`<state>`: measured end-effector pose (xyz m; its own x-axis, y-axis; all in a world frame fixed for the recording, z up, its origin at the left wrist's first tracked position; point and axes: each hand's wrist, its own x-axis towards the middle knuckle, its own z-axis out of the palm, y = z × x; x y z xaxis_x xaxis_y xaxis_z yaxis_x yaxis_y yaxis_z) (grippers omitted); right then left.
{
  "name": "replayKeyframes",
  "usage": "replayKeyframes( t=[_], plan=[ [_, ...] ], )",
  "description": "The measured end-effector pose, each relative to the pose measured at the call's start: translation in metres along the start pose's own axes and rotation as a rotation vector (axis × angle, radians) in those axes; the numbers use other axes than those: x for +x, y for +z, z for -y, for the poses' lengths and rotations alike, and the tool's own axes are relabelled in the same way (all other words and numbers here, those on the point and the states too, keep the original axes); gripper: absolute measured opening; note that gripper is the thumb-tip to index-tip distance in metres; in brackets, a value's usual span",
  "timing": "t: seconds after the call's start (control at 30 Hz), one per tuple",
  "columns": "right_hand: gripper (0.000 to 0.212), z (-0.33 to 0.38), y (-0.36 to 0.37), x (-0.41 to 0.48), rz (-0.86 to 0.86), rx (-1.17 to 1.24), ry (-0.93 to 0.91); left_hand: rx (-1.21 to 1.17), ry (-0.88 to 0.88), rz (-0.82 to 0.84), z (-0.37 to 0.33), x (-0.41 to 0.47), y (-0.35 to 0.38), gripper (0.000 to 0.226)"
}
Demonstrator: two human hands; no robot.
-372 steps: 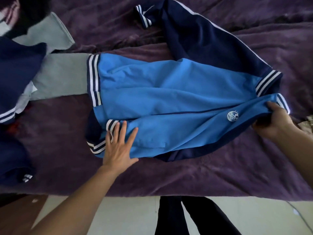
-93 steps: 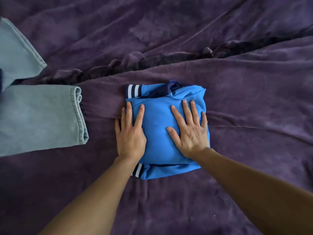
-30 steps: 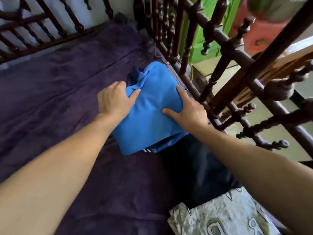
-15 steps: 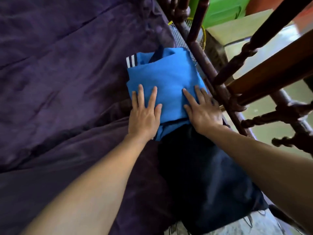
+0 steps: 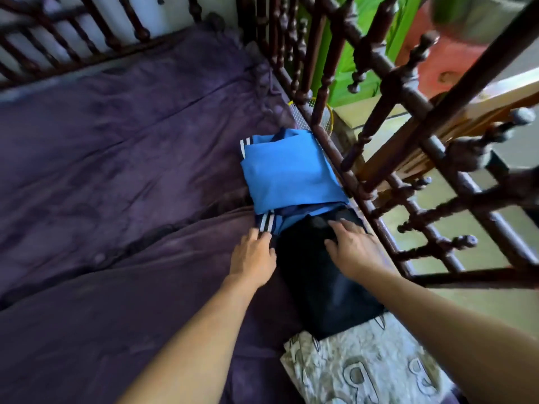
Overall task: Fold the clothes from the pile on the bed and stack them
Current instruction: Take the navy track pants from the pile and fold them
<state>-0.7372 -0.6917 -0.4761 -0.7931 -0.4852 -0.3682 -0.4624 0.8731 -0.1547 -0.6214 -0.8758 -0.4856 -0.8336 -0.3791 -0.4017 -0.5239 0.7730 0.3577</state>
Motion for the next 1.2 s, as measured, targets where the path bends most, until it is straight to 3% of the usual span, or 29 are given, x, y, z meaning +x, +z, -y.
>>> replayKeyframes(
  t=[0.33,0.63,0.9,1.2],
  plan=[
    [0.042,0.028,0.028,-0.177,0.181,-0.046,-0.097,-0.133,-0.203,0.001,0.031,-0.219,0.032,0.026],
    [0.035,0.081,0.018,-0.303,0.098,-0.075,-0.364,-0.197,-0.376,-0.144,0.077,-0.408,0.045,0.024],
    [0.036,0.196,-0.001,-0.372,0.05,-0.193,-0.601,-0.22,-0.522,-0.306,0.161,-0.547,0.0,0.024],
    [0.039,0.401,0.033,-0.444,0.02,-0.255,-0.762,-0.13,-0.635,-0.394,0.317,-0.7,-0.041,0.022]
  ],
)
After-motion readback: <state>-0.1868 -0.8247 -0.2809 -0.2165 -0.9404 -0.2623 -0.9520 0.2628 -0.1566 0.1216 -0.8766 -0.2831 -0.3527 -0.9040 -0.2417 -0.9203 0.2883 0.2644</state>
